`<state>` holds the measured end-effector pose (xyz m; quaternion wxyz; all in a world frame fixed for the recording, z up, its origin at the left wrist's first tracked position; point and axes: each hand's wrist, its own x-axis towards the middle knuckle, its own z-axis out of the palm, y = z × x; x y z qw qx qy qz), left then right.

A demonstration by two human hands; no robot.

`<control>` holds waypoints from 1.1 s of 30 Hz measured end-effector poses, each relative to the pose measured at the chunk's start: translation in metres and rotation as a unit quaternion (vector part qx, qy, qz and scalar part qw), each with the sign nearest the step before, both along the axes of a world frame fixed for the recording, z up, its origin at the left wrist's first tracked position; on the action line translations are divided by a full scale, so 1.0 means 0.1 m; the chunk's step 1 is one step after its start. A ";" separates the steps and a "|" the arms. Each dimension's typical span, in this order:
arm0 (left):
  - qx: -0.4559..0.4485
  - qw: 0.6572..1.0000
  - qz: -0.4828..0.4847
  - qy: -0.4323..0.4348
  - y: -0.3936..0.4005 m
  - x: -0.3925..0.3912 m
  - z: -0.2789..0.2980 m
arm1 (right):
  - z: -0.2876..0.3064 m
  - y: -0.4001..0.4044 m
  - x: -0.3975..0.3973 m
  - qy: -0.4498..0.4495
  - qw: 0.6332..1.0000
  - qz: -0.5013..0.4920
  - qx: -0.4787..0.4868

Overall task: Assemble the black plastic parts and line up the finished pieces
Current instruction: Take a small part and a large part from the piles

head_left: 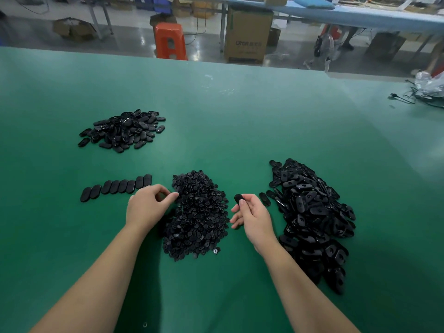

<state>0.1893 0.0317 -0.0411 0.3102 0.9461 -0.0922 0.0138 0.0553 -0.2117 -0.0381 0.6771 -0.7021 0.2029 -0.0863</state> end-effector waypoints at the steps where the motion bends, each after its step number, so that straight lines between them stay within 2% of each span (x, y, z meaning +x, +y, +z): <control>1: 0.010 1.000 0.003 0.008 -0.03 -0.01 0.02 | 0.00 0.00 0.00 0.002 1.000 -0.002 0.002; 9: 0.038 0.998 0.015 0.054 -0.09 0.02 0.12 | 0.02 0.01 0.00 0.011 1.000 0.000 0.014; 14: 0.010 0.999 0.025 0.036 -0.10 0.01 0.11 | 0.00 0.01 0.00 0.013 1.000 0.006 -0.008; 22: 0.016 0.999 0.028 -0.024 -0.17 0.03 0.07 | -0.02 0.02 0.01 0.012 1.000 0.007 -0.013; 28: 0.074 0.997 -0.001 -0.023 -0.15 0.01 0.09 | -0.04 0.02 0.01 0.003 1.000 0.002 -0.011; 33: 0.107 0.994 0.002 -0.024 -0.11 0.04 0.10 | -0.07 0.01 0.01 0.000 0.999 0.001 -0.047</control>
